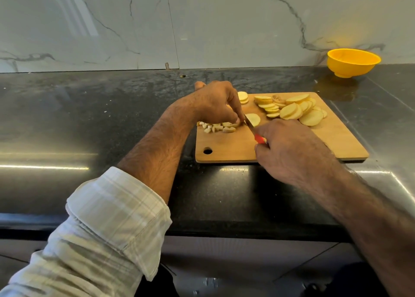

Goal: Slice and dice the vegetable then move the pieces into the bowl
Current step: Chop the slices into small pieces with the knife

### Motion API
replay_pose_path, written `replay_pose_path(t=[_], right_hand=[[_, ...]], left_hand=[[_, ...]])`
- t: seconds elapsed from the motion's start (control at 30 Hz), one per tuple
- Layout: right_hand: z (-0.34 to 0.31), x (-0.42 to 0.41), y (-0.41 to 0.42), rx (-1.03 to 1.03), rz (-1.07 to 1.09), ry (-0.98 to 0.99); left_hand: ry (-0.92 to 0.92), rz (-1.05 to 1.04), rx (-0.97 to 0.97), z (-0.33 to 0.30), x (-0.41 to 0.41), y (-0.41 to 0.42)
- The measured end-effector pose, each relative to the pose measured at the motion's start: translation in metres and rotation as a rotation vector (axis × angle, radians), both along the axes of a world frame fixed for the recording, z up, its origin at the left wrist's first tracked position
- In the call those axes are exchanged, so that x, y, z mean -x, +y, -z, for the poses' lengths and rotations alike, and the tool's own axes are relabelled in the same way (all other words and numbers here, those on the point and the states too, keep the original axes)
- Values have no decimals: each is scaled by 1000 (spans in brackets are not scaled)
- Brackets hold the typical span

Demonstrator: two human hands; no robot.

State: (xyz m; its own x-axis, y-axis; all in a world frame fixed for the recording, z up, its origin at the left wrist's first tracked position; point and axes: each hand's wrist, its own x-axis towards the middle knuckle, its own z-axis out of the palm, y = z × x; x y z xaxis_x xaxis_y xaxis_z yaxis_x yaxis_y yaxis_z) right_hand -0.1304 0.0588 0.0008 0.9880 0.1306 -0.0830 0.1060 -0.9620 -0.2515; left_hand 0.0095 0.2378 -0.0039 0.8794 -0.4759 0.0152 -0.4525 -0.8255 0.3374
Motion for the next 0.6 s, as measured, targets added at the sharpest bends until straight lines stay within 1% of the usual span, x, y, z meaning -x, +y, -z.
replay_pose_path(t=[0.1,0.23,0.33,0.4,0.47,0.53,0.6], right_hand=[[7,-1,1,-19,-19,-72],[3,-10,3,-7,5,26],[3,-19,-3,-7,-14,9],[0,-15,-11,-109,33,-16],[0,-10,-22,-272,79,-70],[4,-6,-35,-416,122,-82],[7,-2,-45,-466,155,-66]], left_hand=[[-6,0,-11,1,0,-2],[1,-4,-17,-1,1,-4],[0,3,-4,-2,3,-4],[-20,14,7,-2,5,-5],[-40,27,48,1,6,-7],[-35,47,81,3,6,-10],[-4,77,67,4,7,-15]])
